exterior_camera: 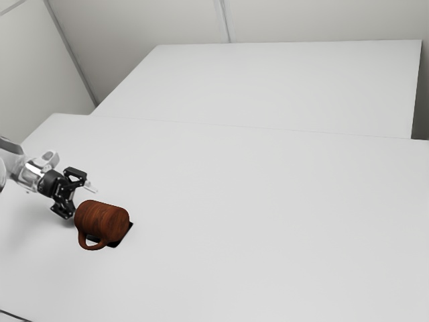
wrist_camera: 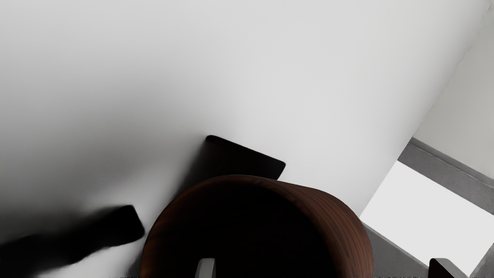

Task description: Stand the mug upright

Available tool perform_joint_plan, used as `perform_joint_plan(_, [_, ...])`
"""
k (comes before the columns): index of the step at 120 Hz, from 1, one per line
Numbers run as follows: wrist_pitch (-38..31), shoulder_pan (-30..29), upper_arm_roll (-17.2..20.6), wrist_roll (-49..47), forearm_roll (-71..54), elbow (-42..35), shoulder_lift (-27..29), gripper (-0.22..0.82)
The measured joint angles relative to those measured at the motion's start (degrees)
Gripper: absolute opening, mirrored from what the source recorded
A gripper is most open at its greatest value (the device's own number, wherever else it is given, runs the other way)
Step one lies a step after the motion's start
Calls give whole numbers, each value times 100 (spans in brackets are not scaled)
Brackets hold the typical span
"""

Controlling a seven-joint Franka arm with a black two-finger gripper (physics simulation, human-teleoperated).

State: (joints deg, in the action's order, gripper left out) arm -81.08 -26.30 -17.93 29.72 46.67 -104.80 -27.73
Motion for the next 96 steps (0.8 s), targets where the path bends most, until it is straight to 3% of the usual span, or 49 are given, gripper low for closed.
perform_joint_plan(12, [94, 7, 0, -103, 155, -94, 0, 55])
perform_joint_plan(29, [187, 44, -8, -225, 109, -20, 1, 19])
perform_joint_plan(42, [238, 55, -9, -302, 57, 2, 11, 1])
perform_joint_plan(68, [277, 77, 40, -456, 21, 67, 42, -12])
perform_joint_plan(96, [283, 199, 61, -679, -14, 146, 175, -15])
